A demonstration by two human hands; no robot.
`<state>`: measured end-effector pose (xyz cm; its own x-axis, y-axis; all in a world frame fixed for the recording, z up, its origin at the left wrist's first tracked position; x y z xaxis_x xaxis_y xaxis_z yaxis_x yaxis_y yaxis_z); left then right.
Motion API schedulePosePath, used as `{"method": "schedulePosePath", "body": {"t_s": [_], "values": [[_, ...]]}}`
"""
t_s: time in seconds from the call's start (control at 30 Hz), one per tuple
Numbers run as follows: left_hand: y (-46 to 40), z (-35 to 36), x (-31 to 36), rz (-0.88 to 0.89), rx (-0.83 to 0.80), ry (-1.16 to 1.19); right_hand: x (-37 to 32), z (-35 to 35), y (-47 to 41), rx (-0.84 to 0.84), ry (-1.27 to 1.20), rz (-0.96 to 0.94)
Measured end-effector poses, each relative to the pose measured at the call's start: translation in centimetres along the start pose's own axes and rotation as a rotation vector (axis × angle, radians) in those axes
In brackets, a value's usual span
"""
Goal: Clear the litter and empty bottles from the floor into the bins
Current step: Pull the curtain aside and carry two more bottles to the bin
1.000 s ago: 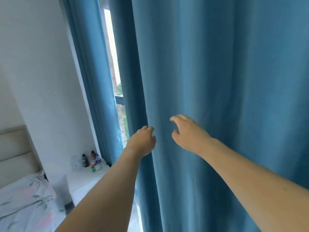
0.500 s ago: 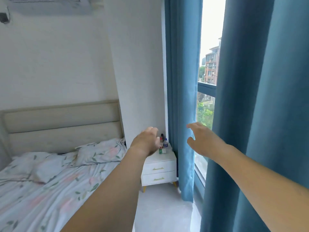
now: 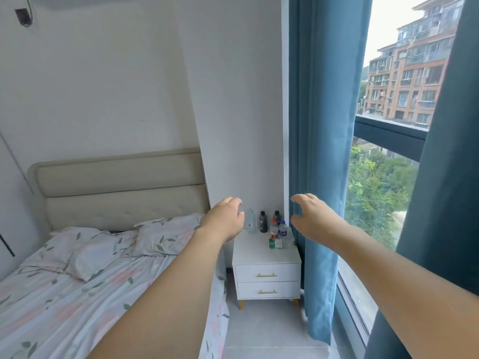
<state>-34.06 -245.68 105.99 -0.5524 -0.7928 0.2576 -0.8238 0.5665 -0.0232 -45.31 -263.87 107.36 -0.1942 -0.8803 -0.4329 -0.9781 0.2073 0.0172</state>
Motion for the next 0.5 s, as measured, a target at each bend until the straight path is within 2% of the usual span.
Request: {"method": "schedulePosePath", "body": {"t_s": [0.27,0.5], "values": [[-12.6,3.4,-5.1,-0.07,-0.079,-0.004,3.5,3.4,-14.1,-0.117,-0.035,0.007],[-27.5,5.7,-11.9,-0.112,-0.122,0.047,7.3,5.5,-30.2,-0.179,-0.078,0.061]]}}
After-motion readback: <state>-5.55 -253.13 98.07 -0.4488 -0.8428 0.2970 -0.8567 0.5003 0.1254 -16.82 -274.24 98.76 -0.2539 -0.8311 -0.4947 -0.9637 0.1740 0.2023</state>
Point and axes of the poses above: each hand's wrist, its own y-axis away from the middle knuckle, its own z-axis out of the palm, x = y × z, the point moved 5 cm from there along -y, towards the middle knuckle, and after that the axes turned 12 degrees about -x, right-handed, at the moved point
